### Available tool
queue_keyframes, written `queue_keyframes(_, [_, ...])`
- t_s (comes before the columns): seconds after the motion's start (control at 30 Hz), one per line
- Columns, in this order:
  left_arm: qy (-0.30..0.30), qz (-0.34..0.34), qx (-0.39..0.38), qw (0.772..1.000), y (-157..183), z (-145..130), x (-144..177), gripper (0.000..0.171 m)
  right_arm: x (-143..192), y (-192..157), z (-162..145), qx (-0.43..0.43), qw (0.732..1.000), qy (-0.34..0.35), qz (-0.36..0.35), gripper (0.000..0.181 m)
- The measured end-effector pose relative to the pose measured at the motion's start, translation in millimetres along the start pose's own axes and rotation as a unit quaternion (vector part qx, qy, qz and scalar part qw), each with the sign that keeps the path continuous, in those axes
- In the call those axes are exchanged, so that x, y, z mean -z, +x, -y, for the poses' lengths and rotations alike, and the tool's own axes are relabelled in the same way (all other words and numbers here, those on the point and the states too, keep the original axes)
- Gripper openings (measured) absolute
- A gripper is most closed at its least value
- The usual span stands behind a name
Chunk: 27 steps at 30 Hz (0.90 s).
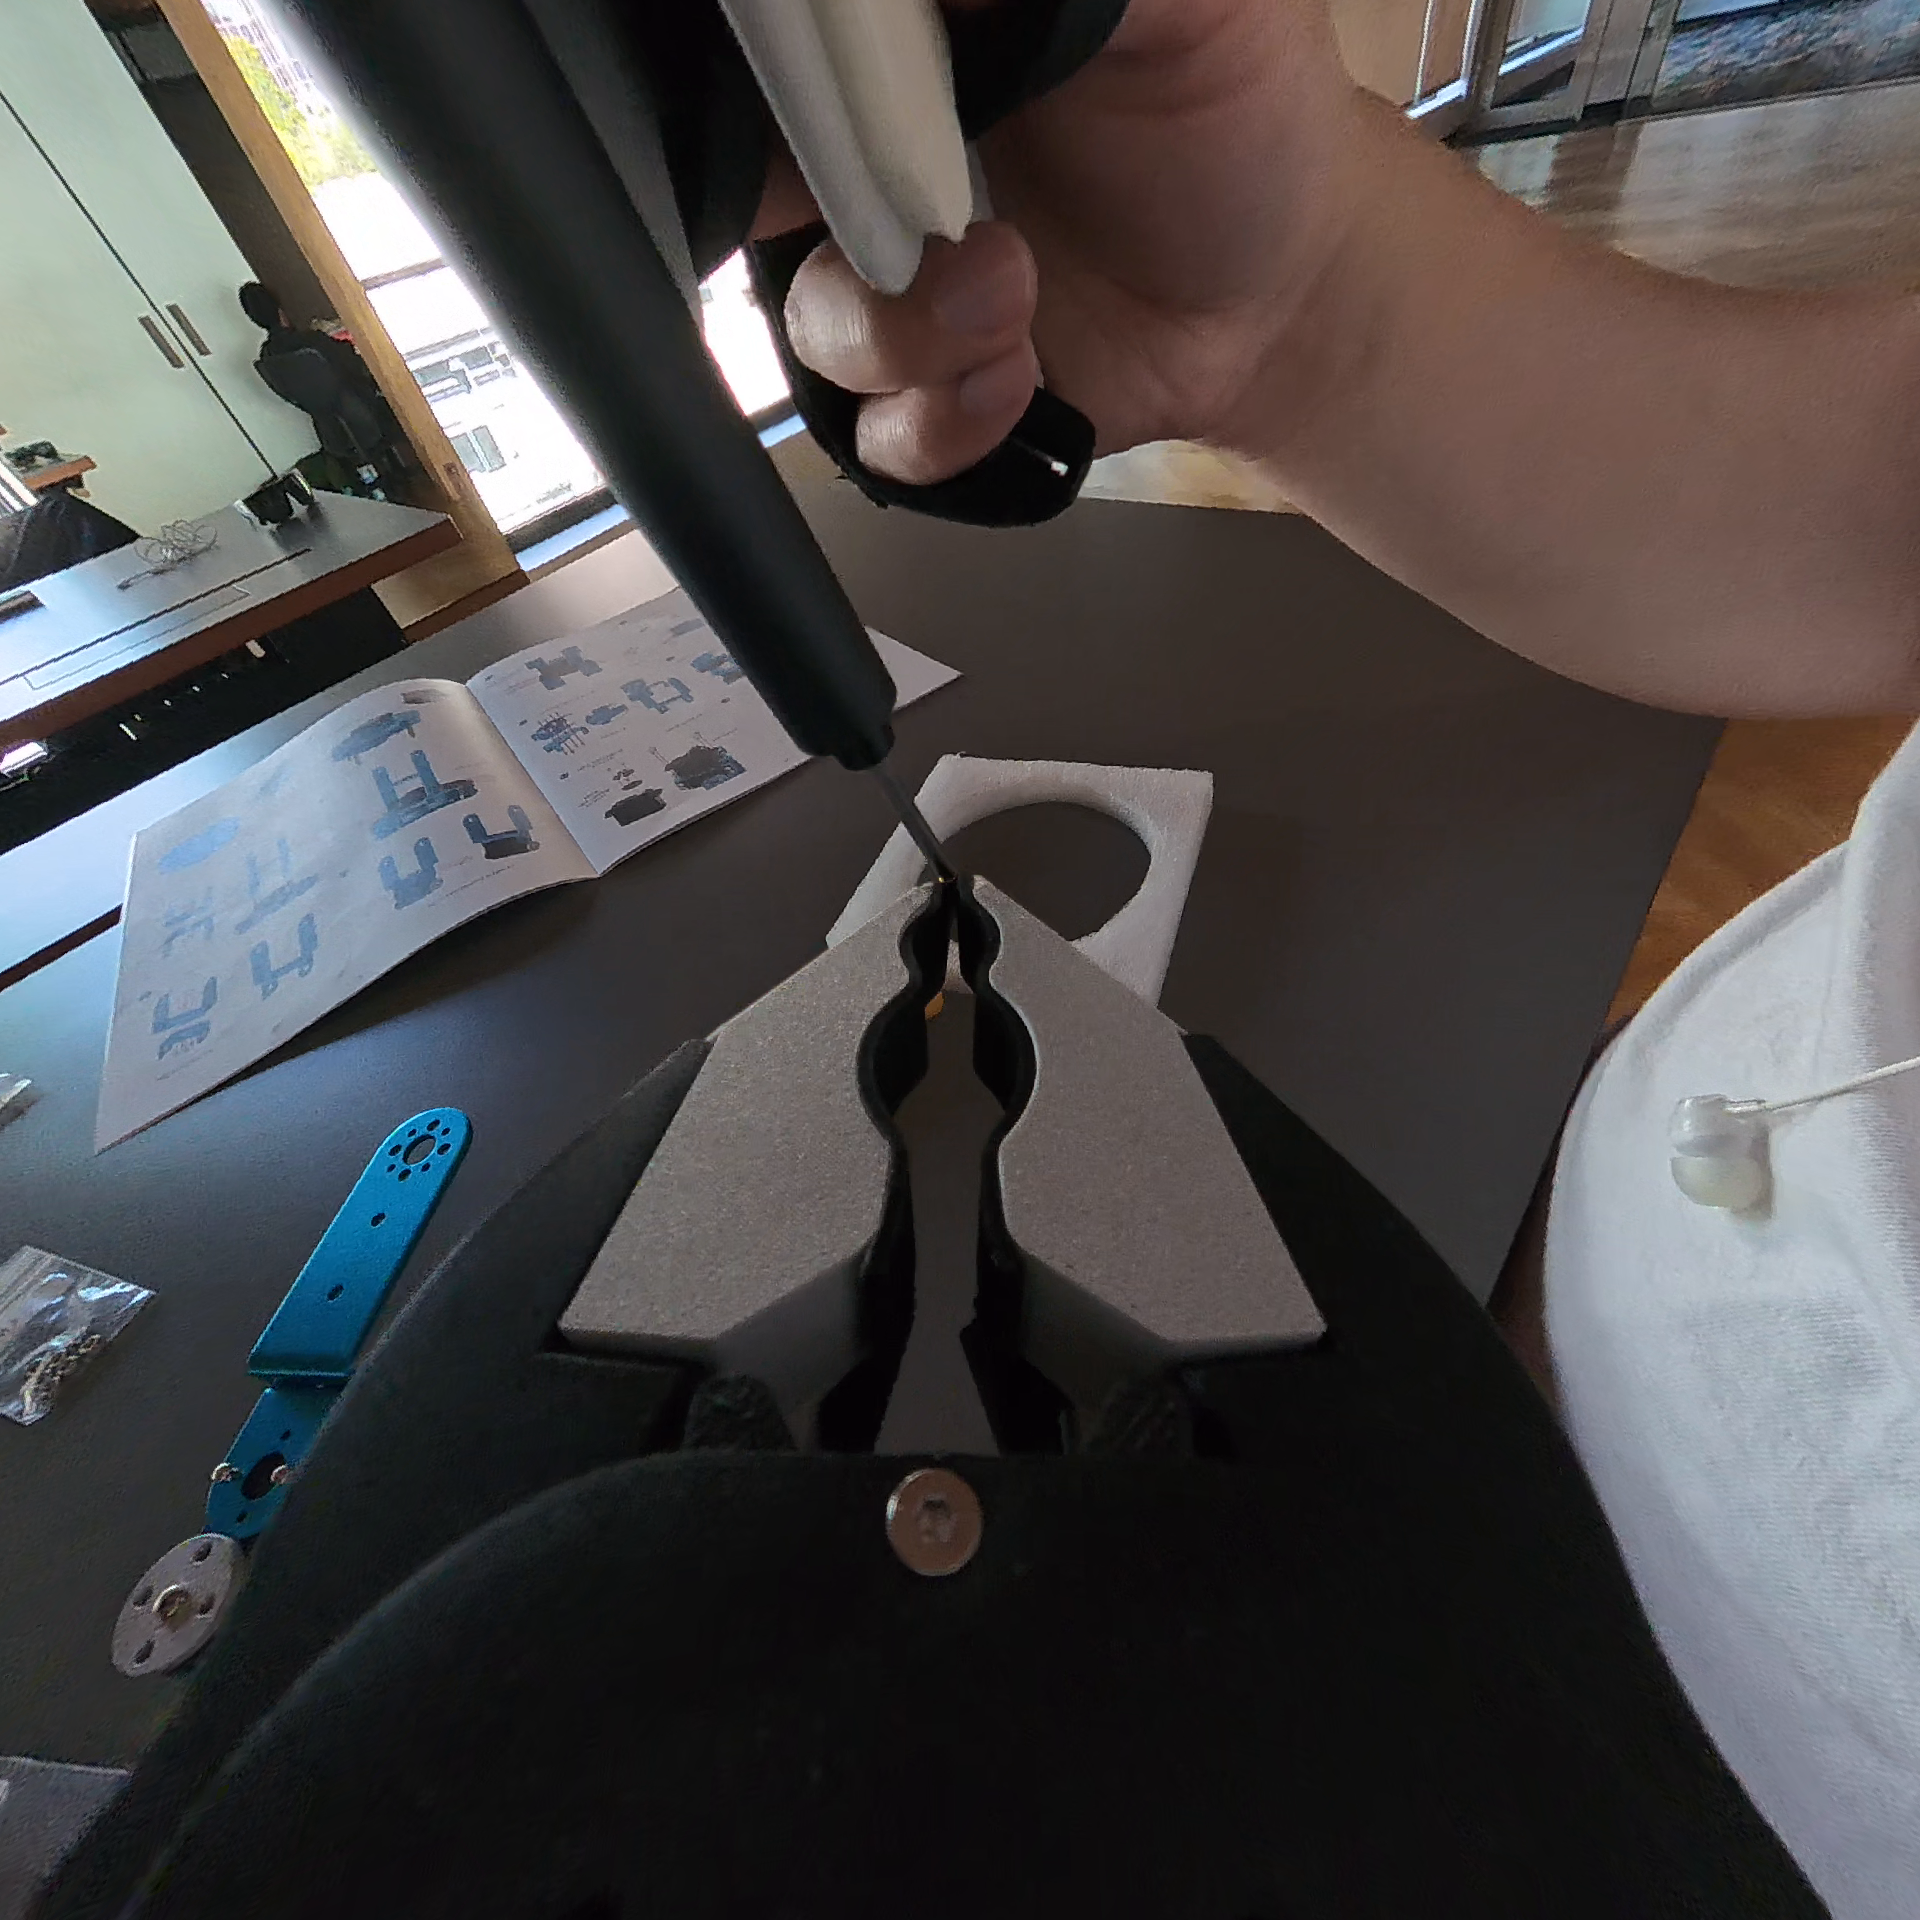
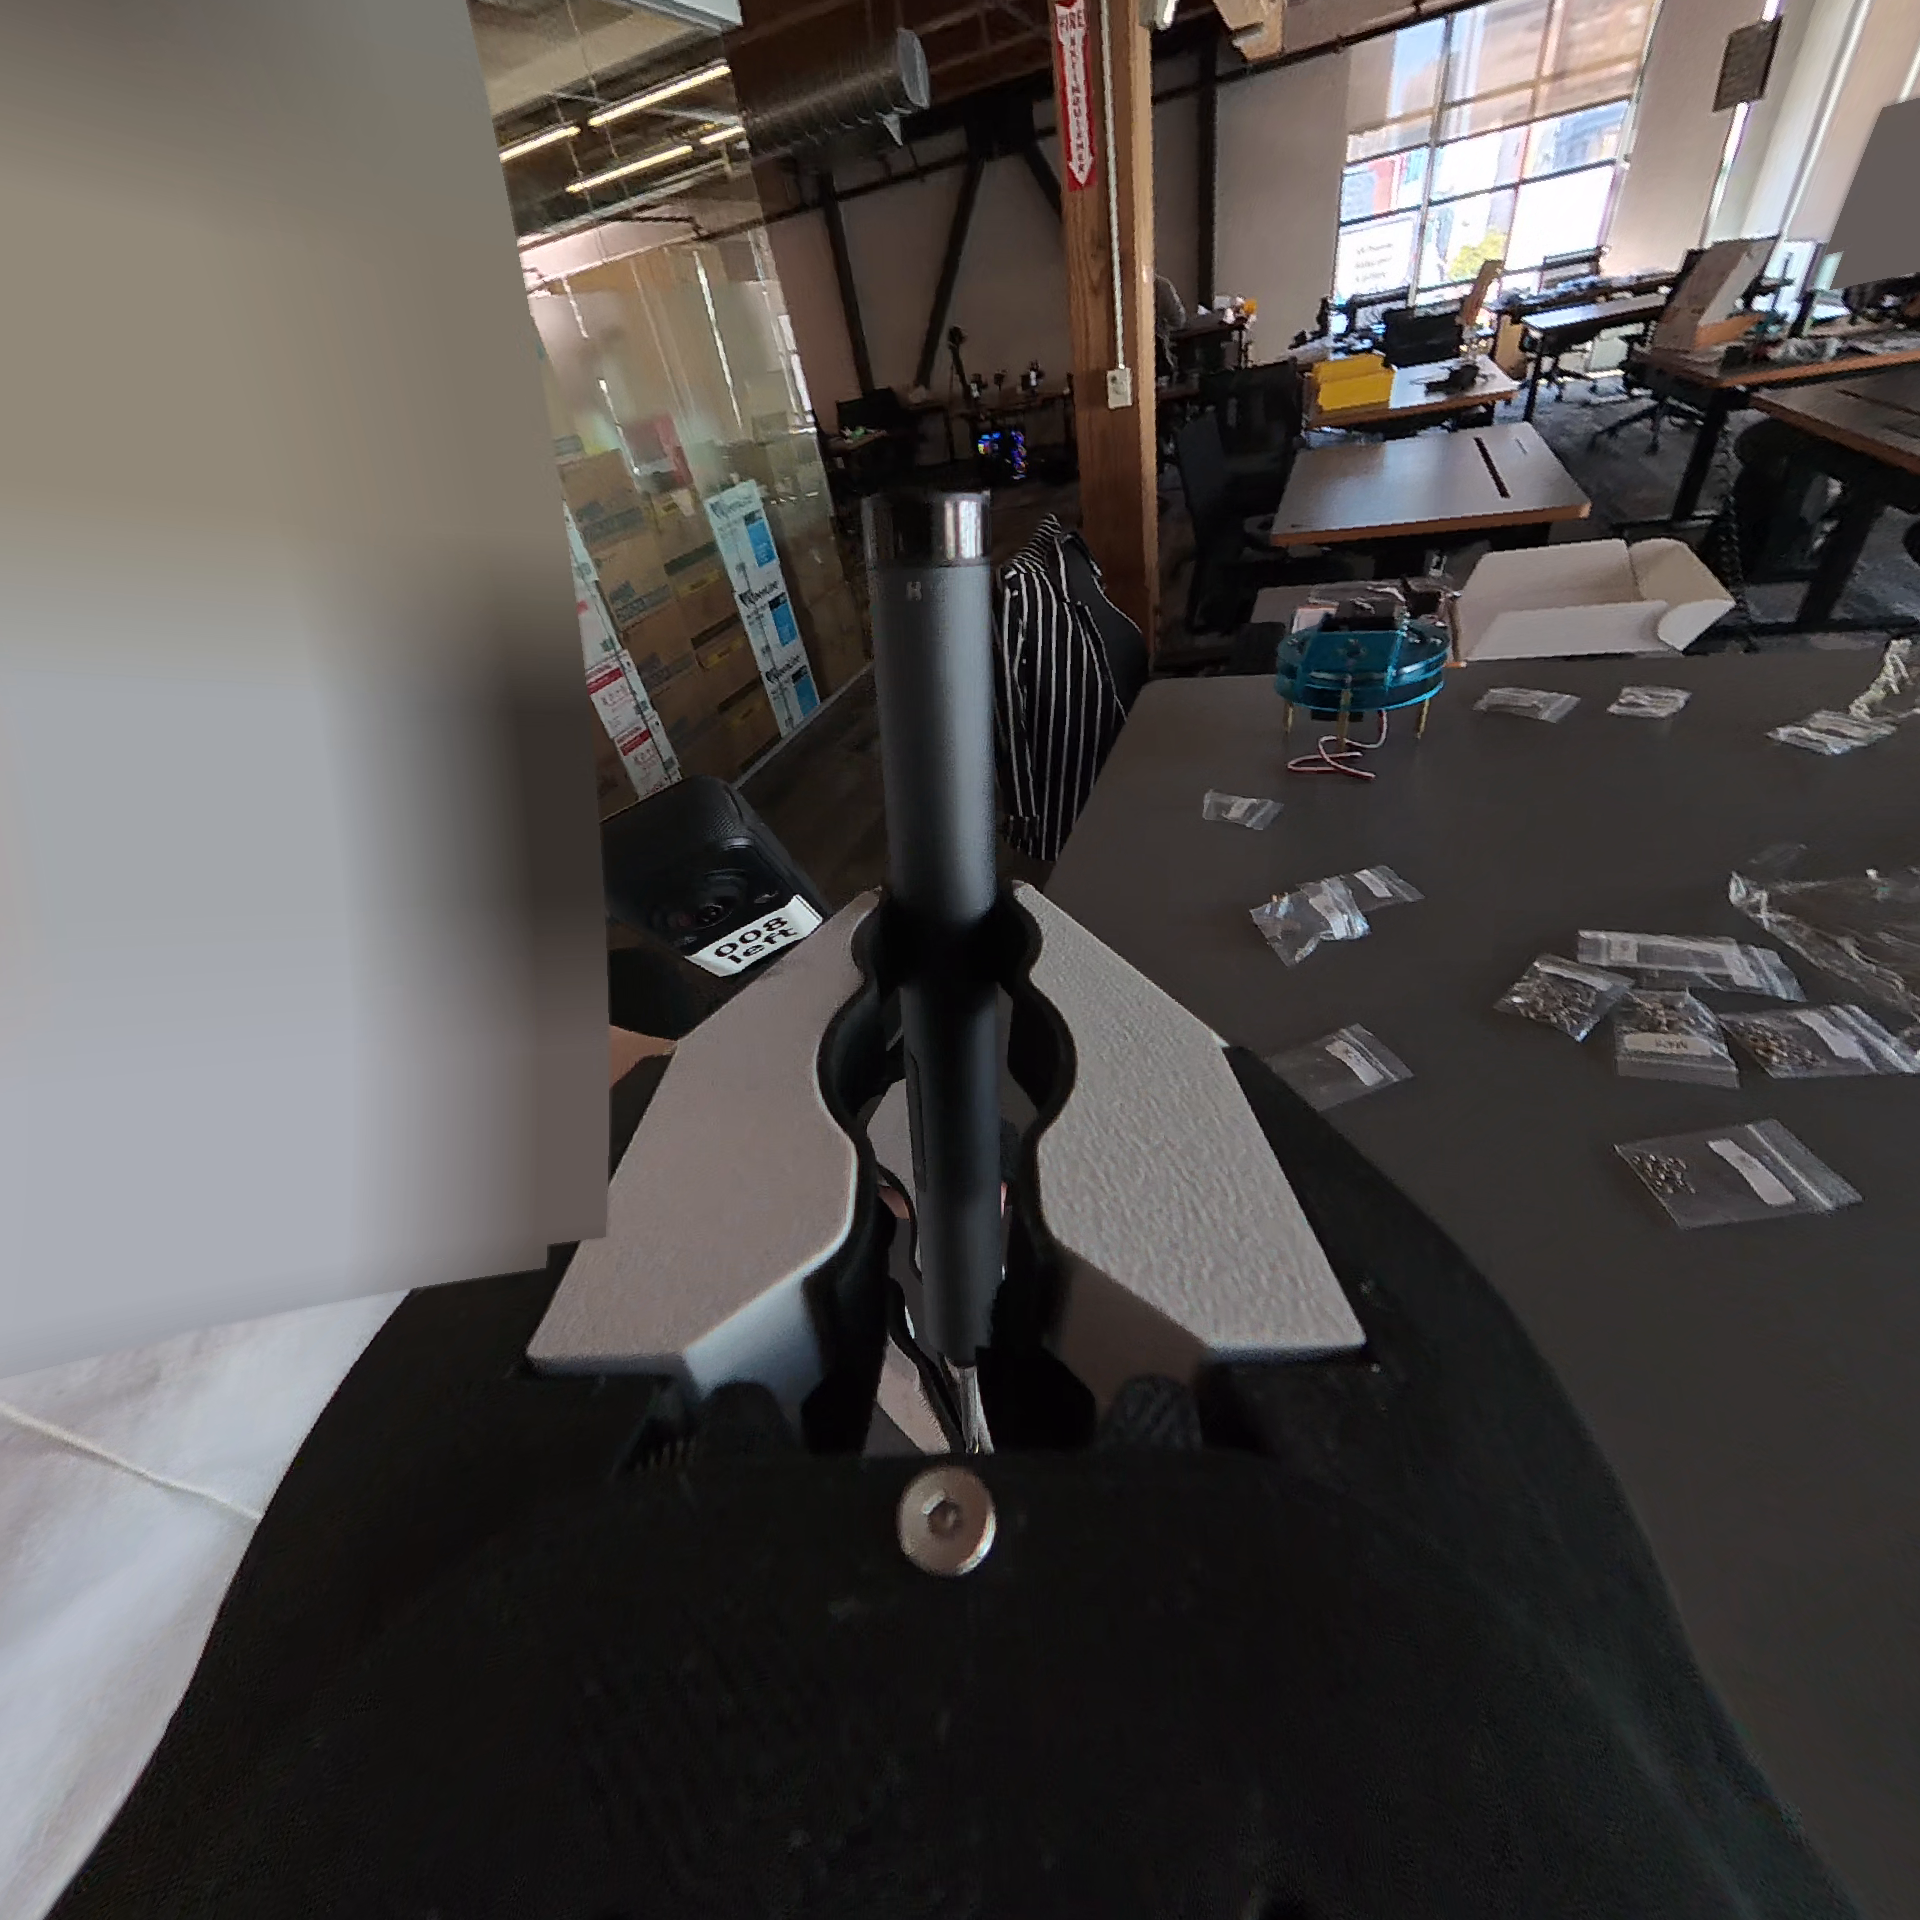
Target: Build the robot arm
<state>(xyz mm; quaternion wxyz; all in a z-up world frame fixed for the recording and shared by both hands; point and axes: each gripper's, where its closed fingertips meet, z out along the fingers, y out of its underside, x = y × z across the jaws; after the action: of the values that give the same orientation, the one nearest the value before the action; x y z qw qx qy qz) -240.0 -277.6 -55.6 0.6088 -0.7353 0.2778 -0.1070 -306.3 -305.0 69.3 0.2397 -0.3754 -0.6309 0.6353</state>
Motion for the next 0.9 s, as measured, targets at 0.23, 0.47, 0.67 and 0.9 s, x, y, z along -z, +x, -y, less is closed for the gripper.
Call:
queue_keyframes(0.23, [-0.004,0.004,0.015,1.000,-3,-3,-2,0.000,5,9,0,-0.021,0.999,0.023,-0.018,0.016])
queue_keyframes(0.47, [0.000,0.006,0.014,1.000,-4,0,-2,0.003,9,12,3,-0.025,0.999,0.035,-0.022,0.016])
queue_keyframes(0.67, [0.001,0.003,0.015,1.000,-4,1,-2,0.007,8,12,3,-0.023,0.999,0.036,-0.021,0.016])
queue_keyframes(0.9, [0.021,0.018,0.038,0.999,-17,3,13,0.017,7,20,5,-0.026,0.998,0.047,-0.023,0.017])
